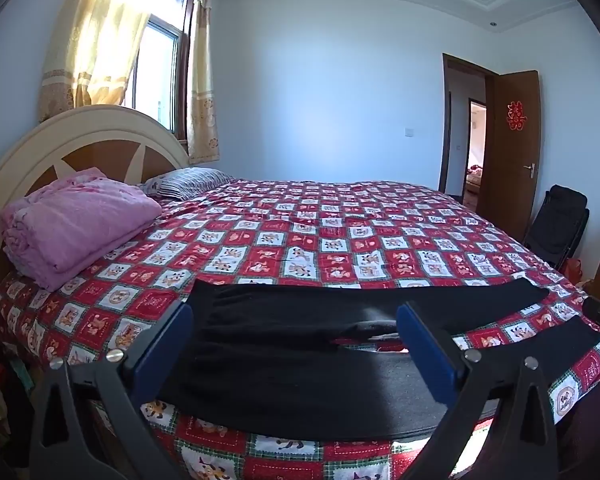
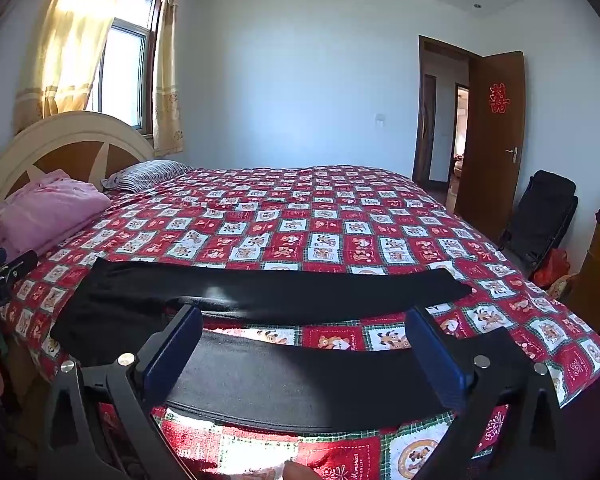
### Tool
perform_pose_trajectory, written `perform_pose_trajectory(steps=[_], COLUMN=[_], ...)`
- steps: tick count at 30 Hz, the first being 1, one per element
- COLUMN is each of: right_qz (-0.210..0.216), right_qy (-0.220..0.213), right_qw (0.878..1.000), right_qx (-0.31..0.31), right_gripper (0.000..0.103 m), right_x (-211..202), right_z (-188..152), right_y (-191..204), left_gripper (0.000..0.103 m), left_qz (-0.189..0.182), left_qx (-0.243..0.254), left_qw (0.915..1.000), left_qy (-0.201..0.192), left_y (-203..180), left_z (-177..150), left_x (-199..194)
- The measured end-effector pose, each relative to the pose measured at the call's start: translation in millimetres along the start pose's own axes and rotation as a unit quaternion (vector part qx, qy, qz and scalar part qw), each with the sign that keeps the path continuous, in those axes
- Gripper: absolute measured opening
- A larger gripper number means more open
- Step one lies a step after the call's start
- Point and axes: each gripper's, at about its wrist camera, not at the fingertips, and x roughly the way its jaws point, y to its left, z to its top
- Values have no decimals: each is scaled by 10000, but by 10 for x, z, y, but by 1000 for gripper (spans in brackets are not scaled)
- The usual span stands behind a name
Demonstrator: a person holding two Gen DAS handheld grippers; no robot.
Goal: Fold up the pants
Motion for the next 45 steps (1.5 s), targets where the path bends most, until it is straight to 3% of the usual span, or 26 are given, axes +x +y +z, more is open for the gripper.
perform_pose_trajectory(steps=[45], right_qz=[-40], right_qy=[70], right_qw=[9999], right_qx=[-80], right_gripper=[102], right_x=[63], right_z=[-25], right_y=[18], left_gripper=[103], left_qz=[16], left_qx=[-53], left_qw=[10000], left_qy=[71], left_y=[3], left_z=[-66], left_x=[42])
